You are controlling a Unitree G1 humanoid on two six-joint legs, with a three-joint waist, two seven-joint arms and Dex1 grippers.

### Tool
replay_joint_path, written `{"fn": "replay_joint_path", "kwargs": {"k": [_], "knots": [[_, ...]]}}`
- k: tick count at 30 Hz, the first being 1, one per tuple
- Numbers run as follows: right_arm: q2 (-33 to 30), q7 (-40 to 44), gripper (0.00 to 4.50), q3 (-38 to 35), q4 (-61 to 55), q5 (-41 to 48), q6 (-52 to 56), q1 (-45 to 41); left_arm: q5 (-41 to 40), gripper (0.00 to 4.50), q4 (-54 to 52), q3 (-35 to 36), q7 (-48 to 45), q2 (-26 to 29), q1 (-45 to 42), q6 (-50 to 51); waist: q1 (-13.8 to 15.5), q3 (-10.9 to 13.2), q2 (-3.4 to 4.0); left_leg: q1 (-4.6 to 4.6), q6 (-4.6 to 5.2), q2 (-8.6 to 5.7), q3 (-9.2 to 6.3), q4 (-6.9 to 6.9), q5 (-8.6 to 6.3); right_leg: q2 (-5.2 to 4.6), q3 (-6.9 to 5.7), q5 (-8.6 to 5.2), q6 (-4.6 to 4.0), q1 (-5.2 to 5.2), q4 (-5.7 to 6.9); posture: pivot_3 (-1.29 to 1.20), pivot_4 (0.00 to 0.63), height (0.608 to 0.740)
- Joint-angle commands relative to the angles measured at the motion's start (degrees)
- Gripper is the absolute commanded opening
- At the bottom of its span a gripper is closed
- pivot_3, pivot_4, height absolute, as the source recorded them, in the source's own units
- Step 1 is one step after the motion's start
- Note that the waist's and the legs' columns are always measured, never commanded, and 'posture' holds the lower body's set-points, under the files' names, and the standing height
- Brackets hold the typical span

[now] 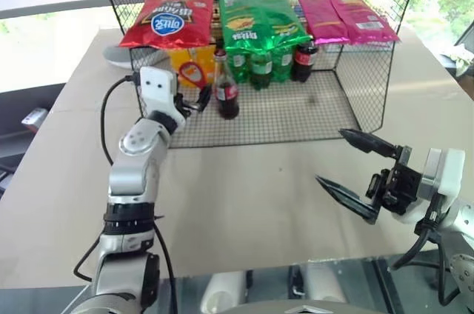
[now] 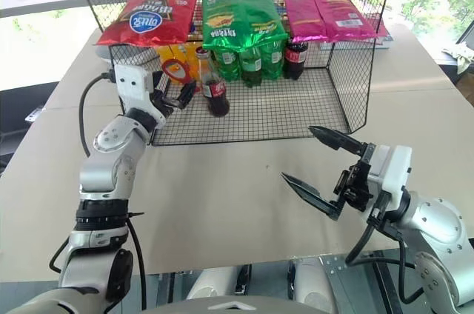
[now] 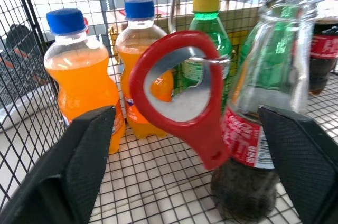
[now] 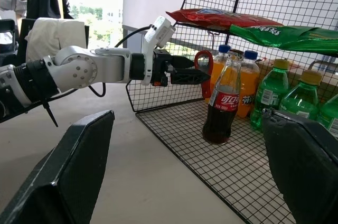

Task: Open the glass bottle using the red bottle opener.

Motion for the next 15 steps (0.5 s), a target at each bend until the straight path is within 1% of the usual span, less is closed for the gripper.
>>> {"fn": "replay_joint_path", "kwargs": {"k": [1, 11, 14, 15], "knots": [[-0.22, -0.68, 4.50, -0.60, -1.97, 0.16, -0.85, -0.49, 0.92, 3.23, 0.01, 0.61, -0.80, 0.92, -1.42, -2.34, -0.03, 0.00, -0.01, -0.01, -0.19, 0.00, 0.01, 0.00, 0.11, -0.01, 0.01, 0.00, 0.00, 0.00, 0.00, 0.00, 0.150, 0.740], [-0.12, -1.72, 4.50, 0.31, -2.12, -0.26, -0.49, -1.25, 1.95, 3.23, 2.21, 0.48, -3.10, 1.48, -2.19, -5.55, -0.01, 0.01, -0.02, -0.01, -0.19, 0.00, 0.00, 0.00, 0.11, -0.03, 0.00, 0.00, 0.00, 0.00, -0.01, 0.00, 0.150, 0.740], [-0.16, -1.93, 4.50, 0.43, -2.12, -0.28, -0.39, -1.46, 1.74, 2.45, 2.56, 0.48, -4.07, 1.56, -2.44, -6.26, -0.03, 0.01, -0.02, -0.01, -0.19, 0.00, 0.01, 0.00, 0.11, -0.02, 0.00, 0.00, 0.00, 0.00, -0.01, 0.00, 0.150, 0.740], [-0.18, -1.99, 4.50, 0.45, -2.13, -0.29, -0.34, -1.51, 1.73, 1.95, 2.55, 0.42, -4.38, 1.62, -2.47, -6.48, -0.04, 0.01, -0.01, -0.01, -0.19, 0.00, 0.01, 0.00, 0.11, -0.02, 0.00, 0.00, 0.00, 0.00, -0.01, 0.00, 0.150, 0.740]]}}
